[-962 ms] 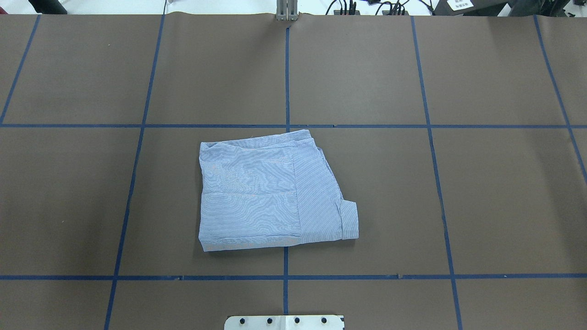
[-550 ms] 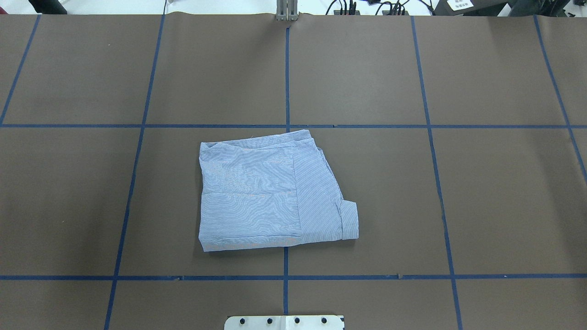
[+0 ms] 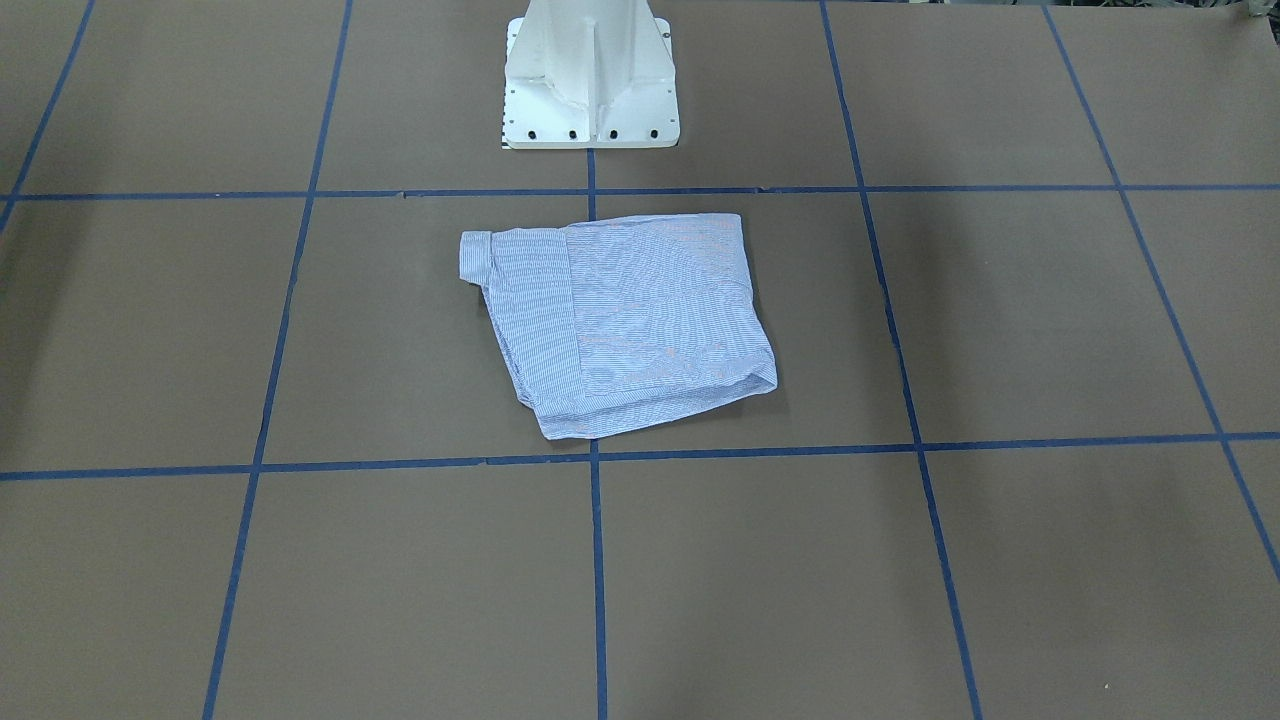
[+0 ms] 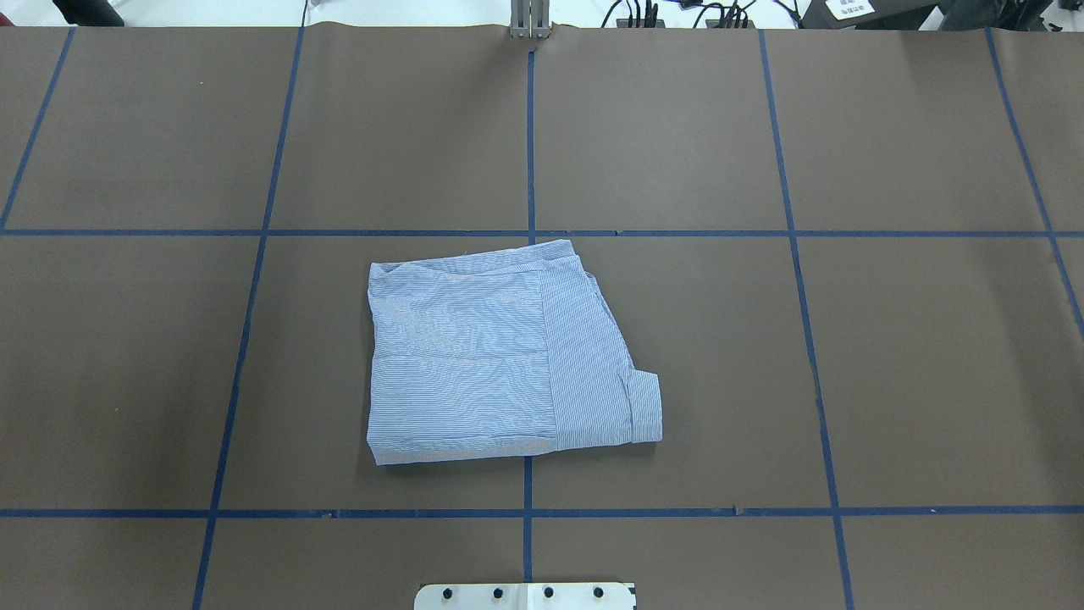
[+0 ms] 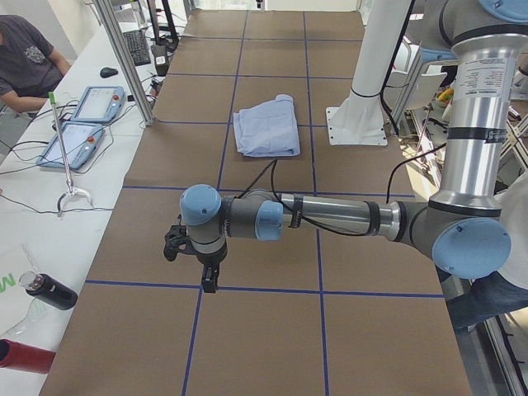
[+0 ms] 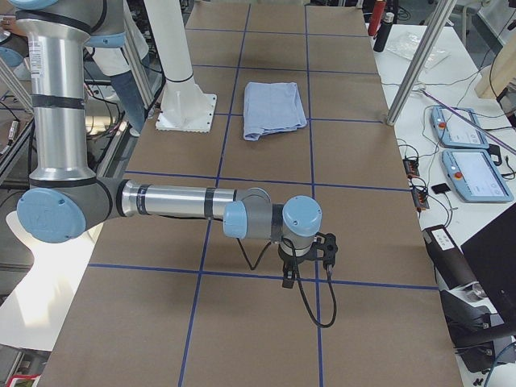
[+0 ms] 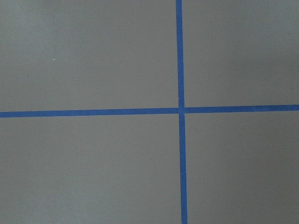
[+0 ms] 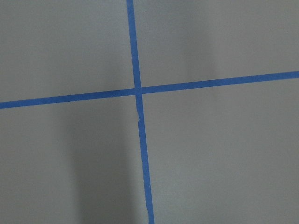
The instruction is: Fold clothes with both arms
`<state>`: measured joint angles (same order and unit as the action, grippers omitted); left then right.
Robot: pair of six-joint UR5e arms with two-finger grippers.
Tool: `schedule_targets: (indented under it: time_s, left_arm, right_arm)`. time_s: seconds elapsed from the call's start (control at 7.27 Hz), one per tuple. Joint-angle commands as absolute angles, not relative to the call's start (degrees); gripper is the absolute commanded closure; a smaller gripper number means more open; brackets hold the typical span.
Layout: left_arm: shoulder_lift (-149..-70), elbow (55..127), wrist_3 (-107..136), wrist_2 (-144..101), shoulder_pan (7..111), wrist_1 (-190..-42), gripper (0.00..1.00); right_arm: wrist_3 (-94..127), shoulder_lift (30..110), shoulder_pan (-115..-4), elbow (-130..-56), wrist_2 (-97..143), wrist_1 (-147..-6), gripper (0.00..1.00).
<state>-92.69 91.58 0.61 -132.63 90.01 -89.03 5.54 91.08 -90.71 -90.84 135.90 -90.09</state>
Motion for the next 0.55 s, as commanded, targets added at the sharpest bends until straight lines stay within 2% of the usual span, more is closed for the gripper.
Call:
schedule_targets:
  time_s: [0.0, 0.41]
  left_arm:
    - [-92.8, 91.7, 0.5, -132.6, 90.1, -89.0, 0.0]
    - [-92.7, 92.0, 0.5, -132.7, 90.1, -89.0, 0.0]
  right_arm:
    - [5.5, 91.1, -90.8, -90.9, 136.0, -90.1, 0.0]
    - [5.5, 91.1, -90.7, -90.9, 136.0, -90.1, 0.0]
